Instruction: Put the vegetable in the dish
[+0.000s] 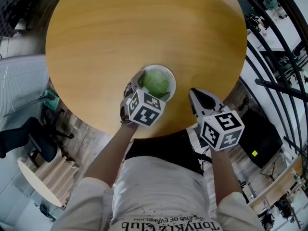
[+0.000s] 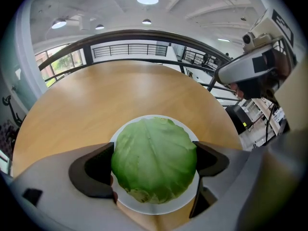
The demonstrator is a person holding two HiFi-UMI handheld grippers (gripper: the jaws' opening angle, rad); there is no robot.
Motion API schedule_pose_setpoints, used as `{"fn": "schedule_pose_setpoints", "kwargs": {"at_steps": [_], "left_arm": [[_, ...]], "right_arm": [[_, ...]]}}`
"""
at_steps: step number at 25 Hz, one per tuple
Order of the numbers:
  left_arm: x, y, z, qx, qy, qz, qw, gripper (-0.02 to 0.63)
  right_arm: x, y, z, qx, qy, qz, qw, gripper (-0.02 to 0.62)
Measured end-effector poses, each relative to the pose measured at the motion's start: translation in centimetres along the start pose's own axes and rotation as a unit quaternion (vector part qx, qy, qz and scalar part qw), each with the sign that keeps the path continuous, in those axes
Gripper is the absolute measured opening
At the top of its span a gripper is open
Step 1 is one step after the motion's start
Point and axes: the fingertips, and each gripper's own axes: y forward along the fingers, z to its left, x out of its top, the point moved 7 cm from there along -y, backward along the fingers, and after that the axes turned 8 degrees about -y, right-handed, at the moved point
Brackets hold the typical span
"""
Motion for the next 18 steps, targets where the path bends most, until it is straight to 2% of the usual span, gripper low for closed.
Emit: {"fn": "schedule_pose_setpoints", "kwargs": {"at_steps": [8, 18], "left_arm": [[0.12, 0.23, -0.24, -0.001, 0.011, 0.007, 0.9999, 0.495], [0.16, 0.02, -0.2, -0.005, 0.002, -0.008, 1.0, 0.495]], "right_arm": [[0.13, 0.33, 0.05, 0.004, 0.0, 0.001, 1.0, 0.025], [0.19, 0.23, 0.32, 0.006, 0.001, 0.0, 1.0, 0.025]]}}
